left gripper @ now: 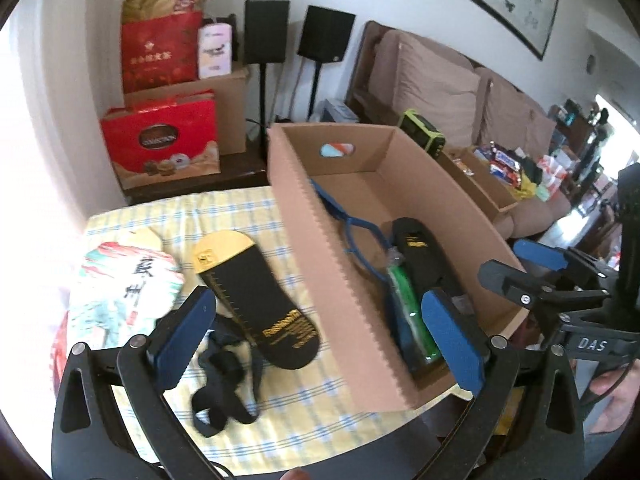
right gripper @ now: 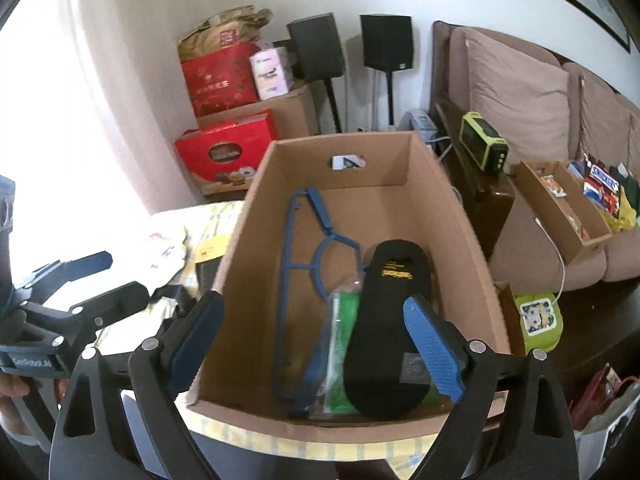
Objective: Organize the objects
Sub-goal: 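Withdraw the right gripper from the box back over the table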
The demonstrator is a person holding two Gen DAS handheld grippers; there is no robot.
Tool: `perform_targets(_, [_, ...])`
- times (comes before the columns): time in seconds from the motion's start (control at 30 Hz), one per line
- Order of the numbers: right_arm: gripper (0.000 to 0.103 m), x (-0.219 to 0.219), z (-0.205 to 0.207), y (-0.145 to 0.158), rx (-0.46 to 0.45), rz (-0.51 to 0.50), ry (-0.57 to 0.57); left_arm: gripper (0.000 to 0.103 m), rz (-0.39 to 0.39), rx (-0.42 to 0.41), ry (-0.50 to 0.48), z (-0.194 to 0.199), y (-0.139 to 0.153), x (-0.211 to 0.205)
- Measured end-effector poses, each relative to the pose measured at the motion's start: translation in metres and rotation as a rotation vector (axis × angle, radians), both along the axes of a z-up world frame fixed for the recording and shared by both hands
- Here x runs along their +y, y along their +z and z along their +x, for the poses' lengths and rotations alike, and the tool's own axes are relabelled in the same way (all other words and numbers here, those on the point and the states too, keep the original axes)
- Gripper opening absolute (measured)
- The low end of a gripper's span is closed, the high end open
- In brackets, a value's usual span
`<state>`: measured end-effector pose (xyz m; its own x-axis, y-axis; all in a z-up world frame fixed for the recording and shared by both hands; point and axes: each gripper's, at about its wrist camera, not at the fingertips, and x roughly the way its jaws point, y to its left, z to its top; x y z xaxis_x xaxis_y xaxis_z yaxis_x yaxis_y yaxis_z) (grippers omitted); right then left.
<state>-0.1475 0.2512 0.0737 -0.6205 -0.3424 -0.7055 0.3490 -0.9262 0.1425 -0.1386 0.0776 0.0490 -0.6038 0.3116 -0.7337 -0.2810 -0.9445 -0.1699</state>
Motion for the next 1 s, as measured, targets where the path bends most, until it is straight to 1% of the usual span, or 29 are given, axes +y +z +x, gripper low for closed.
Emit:
perform_targets(0.1, [0.093,-0.012,0.005,0.002,0.007,0.009,0.026,0.103,-0.006,0.007,0.023,0.003,0.002,-0.016])
perform_targets(0.23, [0.093,-0.026,0.010,0.004,0.007,0.000,0.060,0.103,-0.012,-0.021,0.048,0.003,-0.005,-0.037])
perform_targets(0.4, [0.093,-0.050,0.020,0.005,0.005,-0.008,0.111,0.103,-0.030,-0.054,0.084,0.010,-0.027,-0.066])
perform_targets(0.53, [0.093,-0.067,0.027,0.006,0.015,-0.007,0.149,0.103,-0.015,-0.095,0.107,0.015,-0.046,-0.088])
perform_targets(0.63, [0.093,-0.079,0.030,0.004,0.005,-0.028,0.171,0.103,-0.006,-0.125,0.124,0.017,-0.062,-0.101])
perform_targets(0.77, [0.093,-0.093,0.030,0.002,-0.011,-0.046,0.193,0.102,0.001,-0.156,0.129,0.021,-0.082,-0.108])
perform_targets(0.83, [0.092,-0.101,0.031,-0.001,-0.016,-0.043,0.203,0.101,-0.010,-0.166,0.128,0.023,-0.093,-0.108])
perform_targets(1.0, [0.087,-0.126,0.031,-0.009,-0.039,-0.039,0.249,0.098,-0.019,-0.184,0.108,0.027,-0.111,-0.104])
